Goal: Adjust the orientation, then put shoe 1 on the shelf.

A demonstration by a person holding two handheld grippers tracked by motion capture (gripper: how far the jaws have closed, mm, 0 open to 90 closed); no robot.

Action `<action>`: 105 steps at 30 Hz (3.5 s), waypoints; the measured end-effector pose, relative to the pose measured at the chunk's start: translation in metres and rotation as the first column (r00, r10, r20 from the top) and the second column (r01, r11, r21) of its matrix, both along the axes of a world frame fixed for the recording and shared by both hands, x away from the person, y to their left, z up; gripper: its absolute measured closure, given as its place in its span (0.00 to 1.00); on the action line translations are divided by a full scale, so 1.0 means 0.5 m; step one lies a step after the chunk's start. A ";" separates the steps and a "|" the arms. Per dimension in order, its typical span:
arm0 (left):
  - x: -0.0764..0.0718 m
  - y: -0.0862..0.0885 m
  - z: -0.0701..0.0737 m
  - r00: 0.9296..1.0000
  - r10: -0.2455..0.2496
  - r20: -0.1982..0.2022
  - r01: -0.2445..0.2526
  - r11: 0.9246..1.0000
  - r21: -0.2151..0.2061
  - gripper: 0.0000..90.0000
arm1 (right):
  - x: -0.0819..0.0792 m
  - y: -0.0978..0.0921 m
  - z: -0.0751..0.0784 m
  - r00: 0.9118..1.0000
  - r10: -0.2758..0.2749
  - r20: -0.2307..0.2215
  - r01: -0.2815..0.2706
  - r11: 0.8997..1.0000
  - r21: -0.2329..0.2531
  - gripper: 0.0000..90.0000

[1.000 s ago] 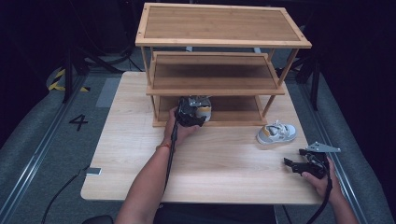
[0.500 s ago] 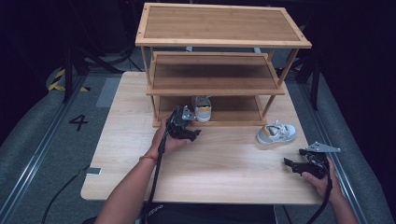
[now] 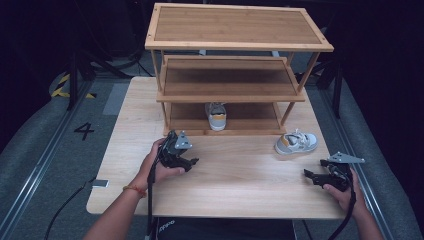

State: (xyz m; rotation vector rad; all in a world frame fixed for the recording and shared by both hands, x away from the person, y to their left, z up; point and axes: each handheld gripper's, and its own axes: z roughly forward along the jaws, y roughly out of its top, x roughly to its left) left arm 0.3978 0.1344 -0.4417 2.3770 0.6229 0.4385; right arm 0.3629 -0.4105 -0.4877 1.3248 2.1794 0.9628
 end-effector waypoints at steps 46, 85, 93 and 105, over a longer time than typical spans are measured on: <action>-0.122 0.219 -0.082 0.978 0.166 -0.123 -0.181 0.976 -0.123 0.18 | 0.000 0.012 0.019 0.999 0.034 -0.014 -0.034 0.999 0.003 0.29; -0.121 0.222 -0.080 0.980 0.164 -0.114 -0.177 0.978 -0.108 0.17 | 0.182 0.194 0.107 0.993 0.095 -0.068 -0.098 0.994 -0.053 0.62; -0.121 0.220 -0.081 0.978 0.166 -0.124 -0.181 0.976 -0.121 0.17 | 0.151 0.196 0.125 0.978 0.189 -0.087 -0.195 0.979 -0.065 0.83; -0.121 0.220 -0.081 0.978 0.166 -0.123 -0.181 0.976 -0.120 0.17 | 0.079 0.206 0.145 0.919 0.350 -0.180 -0.372 0.922 -0.108 0.80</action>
